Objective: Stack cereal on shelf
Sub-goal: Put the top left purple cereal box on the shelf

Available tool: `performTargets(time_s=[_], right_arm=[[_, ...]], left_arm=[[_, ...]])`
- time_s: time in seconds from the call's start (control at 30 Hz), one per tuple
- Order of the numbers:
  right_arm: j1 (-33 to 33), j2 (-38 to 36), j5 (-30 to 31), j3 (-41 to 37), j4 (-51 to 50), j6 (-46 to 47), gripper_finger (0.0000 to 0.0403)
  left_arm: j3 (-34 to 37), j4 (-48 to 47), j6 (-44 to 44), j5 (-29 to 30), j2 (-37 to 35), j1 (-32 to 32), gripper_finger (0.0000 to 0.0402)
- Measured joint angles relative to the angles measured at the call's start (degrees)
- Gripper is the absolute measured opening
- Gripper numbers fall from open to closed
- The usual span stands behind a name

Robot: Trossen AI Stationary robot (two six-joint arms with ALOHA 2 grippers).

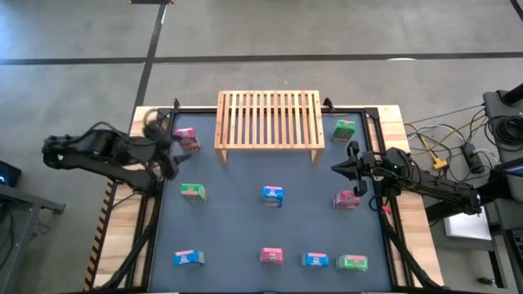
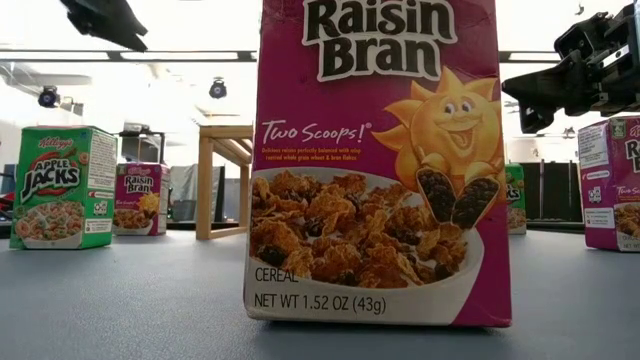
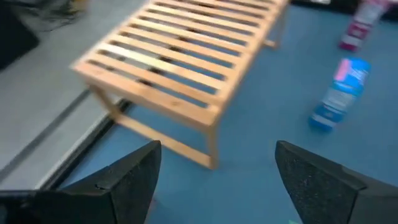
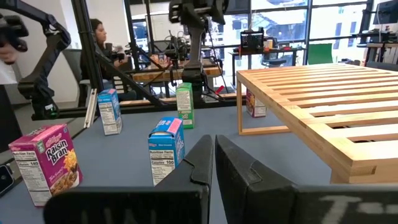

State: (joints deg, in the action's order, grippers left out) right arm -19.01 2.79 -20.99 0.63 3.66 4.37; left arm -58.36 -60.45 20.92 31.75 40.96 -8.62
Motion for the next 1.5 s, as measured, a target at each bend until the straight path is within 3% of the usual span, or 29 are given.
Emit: performTargets(time_s=[0.23,0.43,0.8,1.0,1.23,1.5], right_arm=[[0.01,0.00,0.00,-0.01,0.00,0.03,0.0009],[-0.01,0.00,0.00,0.00,0.01,-0.03,0.0009],[-0.01,0.00,0.00,-0.01,0.00,0.04,0.0009],[0.00,0.00,0.00,0.01,0.00,0.04,0.0009],[-0.01,0.00,0.00,-0.01,0.02,-0.03,0.0009],[-0.01,0.00,0.00,-0.01,0.00,0.02,0.0009]], left_arm=[[4.29,3.68,-3.96,-1.03,4.02,2.04,0.0312],[4.23,1.94,-7.58,-1.69,4.60,11.24,0.0325],[4.05,2.43,-22.75,-21.36,5.94,37.11,0.0331],[4.21,2.45,-30.65,-29.03,7.09,47.22,0.0331],[4.25,4.10,-39.72,-29.36,11.95,54.00,0.0330],[4.27,4.30,-50.05,-29.30,18.14,56.68,0.0330]])
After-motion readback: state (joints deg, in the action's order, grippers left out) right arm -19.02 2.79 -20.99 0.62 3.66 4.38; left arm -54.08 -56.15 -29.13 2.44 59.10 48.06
